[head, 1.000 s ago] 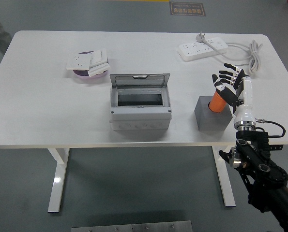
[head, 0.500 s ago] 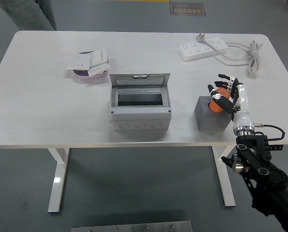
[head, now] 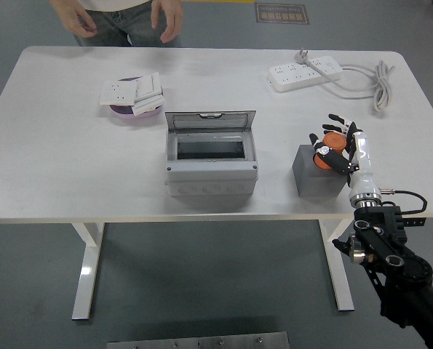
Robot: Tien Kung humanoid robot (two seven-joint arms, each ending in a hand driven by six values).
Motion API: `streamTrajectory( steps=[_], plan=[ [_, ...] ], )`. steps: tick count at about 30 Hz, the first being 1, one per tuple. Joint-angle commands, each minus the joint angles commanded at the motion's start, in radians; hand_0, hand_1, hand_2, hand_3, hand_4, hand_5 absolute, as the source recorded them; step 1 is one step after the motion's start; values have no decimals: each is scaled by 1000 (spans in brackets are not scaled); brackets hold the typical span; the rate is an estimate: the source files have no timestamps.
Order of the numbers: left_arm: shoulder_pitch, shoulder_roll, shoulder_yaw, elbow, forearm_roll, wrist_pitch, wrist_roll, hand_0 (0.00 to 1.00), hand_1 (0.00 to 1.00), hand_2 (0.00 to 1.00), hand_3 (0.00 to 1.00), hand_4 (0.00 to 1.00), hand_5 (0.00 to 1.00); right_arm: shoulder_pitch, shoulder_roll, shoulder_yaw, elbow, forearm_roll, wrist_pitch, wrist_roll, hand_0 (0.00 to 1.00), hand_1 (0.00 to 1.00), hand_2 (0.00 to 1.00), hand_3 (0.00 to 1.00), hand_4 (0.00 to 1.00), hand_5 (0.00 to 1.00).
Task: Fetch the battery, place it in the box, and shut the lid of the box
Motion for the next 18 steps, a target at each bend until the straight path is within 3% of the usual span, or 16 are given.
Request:
streamTrajectory(
  steps=[4,5,16,17,18],
  plan=[
    [-3,0,-6,0,9,1,4,649,714,569,564,600,57,-1,-1,-6,1,-4,-8,-2,646,694,679,763,827,129],
    [-3,1,-7,0,12,1,5,649,715,569,563,598,53,-1,-1,-7,2,-5,-12,-3,634,694,680,766,757,3],
    [-10,2,-12,0,25,1,8,649,715,570,563,598,53,-5,-3,-17,-7,-1,-26,-17,597,692,692,765,712,2],
    [-10,2,-12,0,25,1,8,650,715,570,564,598,53,-5,-4,-18,-8,-1,-27,-19,537,670,680,734,643,2],
    [-11,2,-12,0,25,1,8,650,715,570,564,598,53,-5,-4,-19,-9,0,-28,-20,537,670,680,734,643,2]
  ],
)
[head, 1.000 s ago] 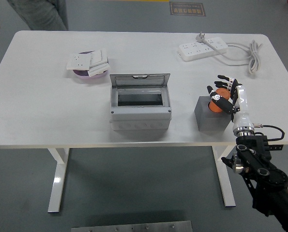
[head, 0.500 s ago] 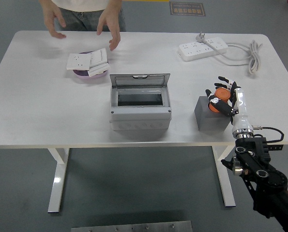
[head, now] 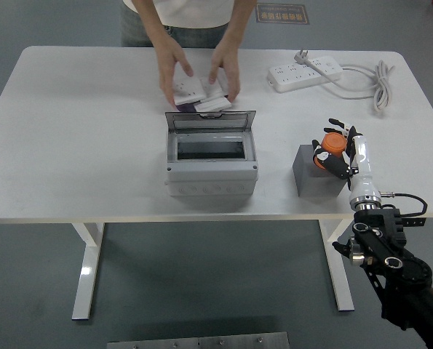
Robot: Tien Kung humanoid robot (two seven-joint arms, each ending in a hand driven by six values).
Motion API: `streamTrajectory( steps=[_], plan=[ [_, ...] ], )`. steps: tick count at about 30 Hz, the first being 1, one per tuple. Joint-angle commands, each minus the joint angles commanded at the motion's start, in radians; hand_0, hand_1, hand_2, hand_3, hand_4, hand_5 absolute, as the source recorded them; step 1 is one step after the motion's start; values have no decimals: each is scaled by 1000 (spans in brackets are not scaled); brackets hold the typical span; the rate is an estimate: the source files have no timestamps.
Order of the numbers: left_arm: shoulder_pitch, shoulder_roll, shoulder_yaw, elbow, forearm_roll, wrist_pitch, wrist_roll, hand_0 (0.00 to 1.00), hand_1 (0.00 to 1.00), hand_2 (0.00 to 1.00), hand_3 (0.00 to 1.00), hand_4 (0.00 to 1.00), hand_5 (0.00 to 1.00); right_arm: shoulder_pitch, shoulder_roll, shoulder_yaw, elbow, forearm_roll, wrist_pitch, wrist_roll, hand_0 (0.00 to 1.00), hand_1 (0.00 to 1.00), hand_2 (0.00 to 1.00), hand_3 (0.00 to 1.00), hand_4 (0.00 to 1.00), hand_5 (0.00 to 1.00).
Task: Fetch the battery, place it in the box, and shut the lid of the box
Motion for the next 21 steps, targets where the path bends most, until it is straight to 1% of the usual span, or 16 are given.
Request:
streamTrajectory(
  steps=[4,5,10,11,16,17,21],
  plan=[
    [-2,1,-2,0,4,1,1,650,715,570,564,598,53,0,-1,-3,-1,-1,-1,-5,537,670,680,734,643,2],
    [-2,1,-3,0,5,1,2,649,715,570,564,598,53,0,-1,-3,-1,-1,-1,-6,555,652,666,701,590,2],
    [-3,2,-3,-1,6,1,2,649,715,570,564,598,53,1,-1,-4,0,4,-3,-9,555,652,666,701,590,2],
    [-4,2,-3,-1,6,1,2,649,715,571,565,600,51,1,-1,-4,0,5,-4,-10,576,621,587,621,553,2],
    [-4,3,-5,-1,9,1,3,649,715,571,565,600,51,-1,0,-6,1,13,-4,-15,576,621,587,621,553,2],
    [-4,3,-5,-1,10,1,4,646,715,572,567,603,50,-1,0,-6,1,14,-5,-16,559,541,520,533,524,2],
    [-5,4,-7,-1,13,1,5,646,715,572,567,603,50,-1,0,-8,1,18,-9,-17,559,541,520,533,524,2]
  ],
)
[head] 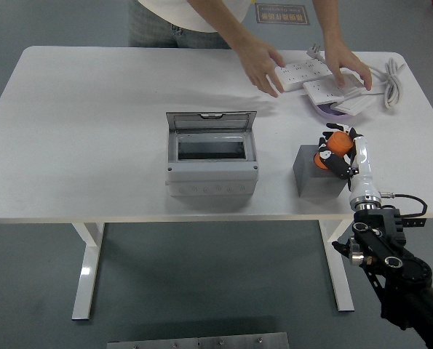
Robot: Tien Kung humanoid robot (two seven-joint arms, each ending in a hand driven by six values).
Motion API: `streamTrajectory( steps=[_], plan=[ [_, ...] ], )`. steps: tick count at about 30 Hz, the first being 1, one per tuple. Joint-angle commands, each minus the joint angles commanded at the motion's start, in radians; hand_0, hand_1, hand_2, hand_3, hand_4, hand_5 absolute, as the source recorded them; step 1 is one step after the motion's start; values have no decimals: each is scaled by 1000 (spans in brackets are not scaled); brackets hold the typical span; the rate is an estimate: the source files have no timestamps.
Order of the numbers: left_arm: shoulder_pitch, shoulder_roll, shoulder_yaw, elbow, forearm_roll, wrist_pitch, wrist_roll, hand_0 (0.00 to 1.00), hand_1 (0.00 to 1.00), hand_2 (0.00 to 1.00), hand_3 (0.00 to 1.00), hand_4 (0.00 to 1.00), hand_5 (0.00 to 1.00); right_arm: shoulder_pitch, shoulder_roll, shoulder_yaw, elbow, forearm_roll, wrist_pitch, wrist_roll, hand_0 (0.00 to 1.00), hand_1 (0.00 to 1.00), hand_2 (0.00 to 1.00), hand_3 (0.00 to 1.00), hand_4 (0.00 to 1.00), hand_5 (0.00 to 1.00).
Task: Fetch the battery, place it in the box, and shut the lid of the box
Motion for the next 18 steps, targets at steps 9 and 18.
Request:
streamTrajectory(
  steps=[9,18],
  plan=[
    [-2,1,-3,1,5,0,2,645,715,572,567,604,55,3,-2,-8,4,4,-7,-4,415,343,421,446,453,2],
    [-1,2,-6,1,11,0,5,645,715,572,566,603,55,12,-8,-21,44,-10,-4,-23,382,279,414,441,467,2]
  ],
)
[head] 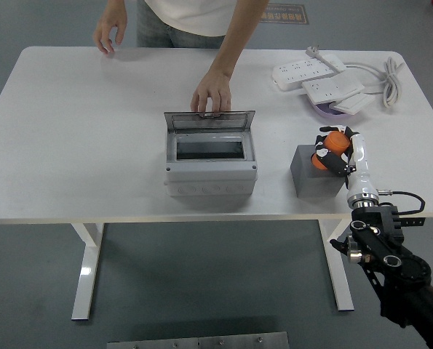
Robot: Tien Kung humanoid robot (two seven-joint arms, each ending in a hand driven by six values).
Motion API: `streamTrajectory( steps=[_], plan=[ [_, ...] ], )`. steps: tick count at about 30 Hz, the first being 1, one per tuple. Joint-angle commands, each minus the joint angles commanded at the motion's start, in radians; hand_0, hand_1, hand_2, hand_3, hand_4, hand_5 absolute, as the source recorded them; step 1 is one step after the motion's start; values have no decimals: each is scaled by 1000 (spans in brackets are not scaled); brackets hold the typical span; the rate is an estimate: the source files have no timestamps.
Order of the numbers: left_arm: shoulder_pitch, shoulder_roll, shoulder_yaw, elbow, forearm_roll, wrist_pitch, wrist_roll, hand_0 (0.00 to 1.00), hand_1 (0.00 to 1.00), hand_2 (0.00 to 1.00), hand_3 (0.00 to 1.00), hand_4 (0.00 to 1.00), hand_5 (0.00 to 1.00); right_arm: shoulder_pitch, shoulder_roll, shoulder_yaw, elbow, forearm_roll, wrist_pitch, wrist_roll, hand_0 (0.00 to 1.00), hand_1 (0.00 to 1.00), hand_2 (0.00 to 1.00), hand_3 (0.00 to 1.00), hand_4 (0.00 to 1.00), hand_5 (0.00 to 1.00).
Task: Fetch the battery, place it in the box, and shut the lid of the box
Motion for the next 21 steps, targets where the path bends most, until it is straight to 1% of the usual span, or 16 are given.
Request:
streamTrajectory(
  steps=[2,13,14,15,18,21],
  plan=[
    [0,0,-1,0,1,0,0,645,715,574,568,605,62,2,-1,-3,11,-2,1,-4,365,264,411,440,458,2],
    [-2,0,-5,0,9,2,3,644,715,576,568,606,65,7,-5,-13,49,-9,7,-17,359,266,408,439,453,2],
    [-2,0,-6,0,10,2,3,645,715,576,567,604,67,6,-5,-12,54,-9,8,-19,355,267,407,442,431,2],
    [-2,0,-6,0,11,2,3,645,715,576,567,604,67,5,-6,-12,59,-10,9,-20,355,267,407,442,431,2],
    [-1,0,-5,0,10,2,3,645,715,576,567,604,67,2,-11,-11,94,-17,19,-31,355,267,407,442,431,2],
    [2,-1,-5,0,9,2,3,645,715,578,568,606,67,-3,-22,-11,145,-33,33,-48,354,273,408,444,425,2]
  ],
)
